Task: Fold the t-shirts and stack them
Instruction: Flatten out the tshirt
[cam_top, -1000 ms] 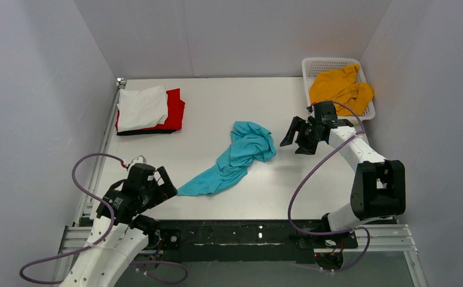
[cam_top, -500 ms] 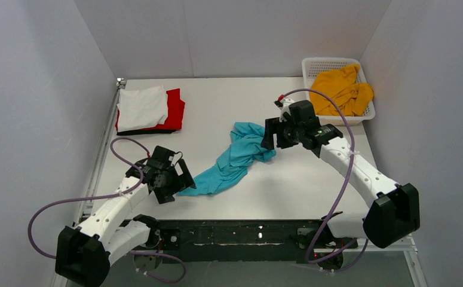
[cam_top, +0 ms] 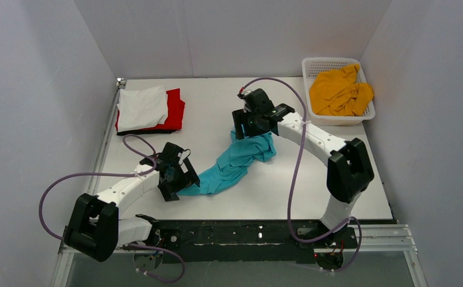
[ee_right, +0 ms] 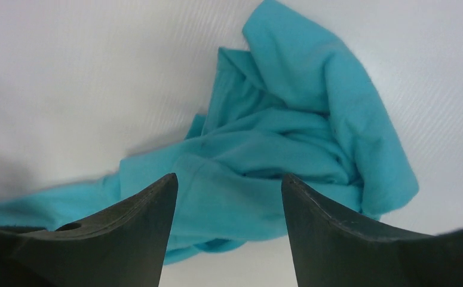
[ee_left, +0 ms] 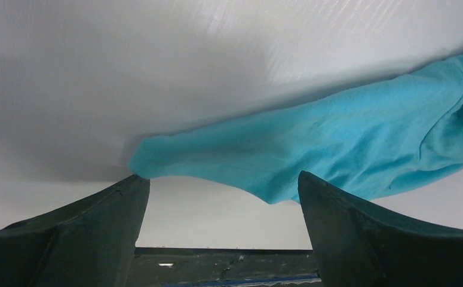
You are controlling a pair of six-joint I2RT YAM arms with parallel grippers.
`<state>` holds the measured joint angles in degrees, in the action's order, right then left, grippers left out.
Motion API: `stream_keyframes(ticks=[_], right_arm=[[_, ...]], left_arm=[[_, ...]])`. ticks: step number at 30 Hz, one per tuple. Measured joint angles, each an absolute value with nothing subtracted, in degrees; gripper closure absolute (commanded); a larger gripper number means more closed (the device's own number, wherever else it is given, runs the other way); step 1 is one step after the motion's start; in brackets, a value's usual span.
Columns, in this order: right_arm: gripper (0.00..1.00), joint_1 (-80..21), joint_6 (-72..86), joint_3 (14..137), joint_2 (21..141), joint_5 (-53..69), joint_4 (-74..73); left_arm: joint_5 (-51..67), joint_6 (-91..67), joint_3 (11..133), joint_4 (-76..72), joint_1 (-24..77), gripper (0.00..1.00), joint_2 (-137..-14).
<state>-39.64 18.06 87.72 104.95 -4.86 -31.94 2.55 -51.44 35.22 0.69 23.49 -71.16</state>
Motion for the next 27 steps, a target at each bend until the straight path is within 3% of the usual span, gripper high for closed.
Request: stream_keyframes(ticks=[5,10,11,16,18,19,21,23,27], right_arm=[[0.28,-39.9,17.6,99.7,115.6,-10.9,-37.0],[0.28,-39.7,14.0,109.1,124.4,-13.4,-39.1],[0.27,-39.7,13.0,110.6,125.9,-13.4,-39.5],[0.29,-39.6,8.5,117.7,133.3,-13.8,-40.7],[0.35,-39.4,8.0,119.7,135.5,-13.7,-40.8],[0.46,-39.3,7.9,120.3,136.4,-13.6,-40.8],[0.78,-38.8,7.7,120.5,137.1,-13.5,-41.0],[0.98,-38.3,7.4,120.6,137.4,-13.4,-41.1],[0.99,-37.8,7.7,120.7,137.4,-14.1,-41.5]], left_arm=[[1.0,-51.8,38.3,0.8,25.3,0.45,-76.3],[-0.2,-51.8,39.9,-0.5,26.9,0.95,-79.8],[0.0,-51.9,40.2,-0.8,27.0,1.00,-80.5],[1.7,-51.5,41.4,-3.2,27.3,1.00,-82.8],[2.0,-51.5,41.2,-3.8,27.3,1.00,-82.8],[2.2,-51.4,41.1,-4.3,27.3,1.00,-82.7],[2.2,-51.4,40.6,-4.9,27.4,1.00,-82.1],[2.2,-51.4,40.1,-5.5,27.4,1.00,-81.4],[1.4,-51.4,39.2,-6.2,27.7,1.00,-79.9]])
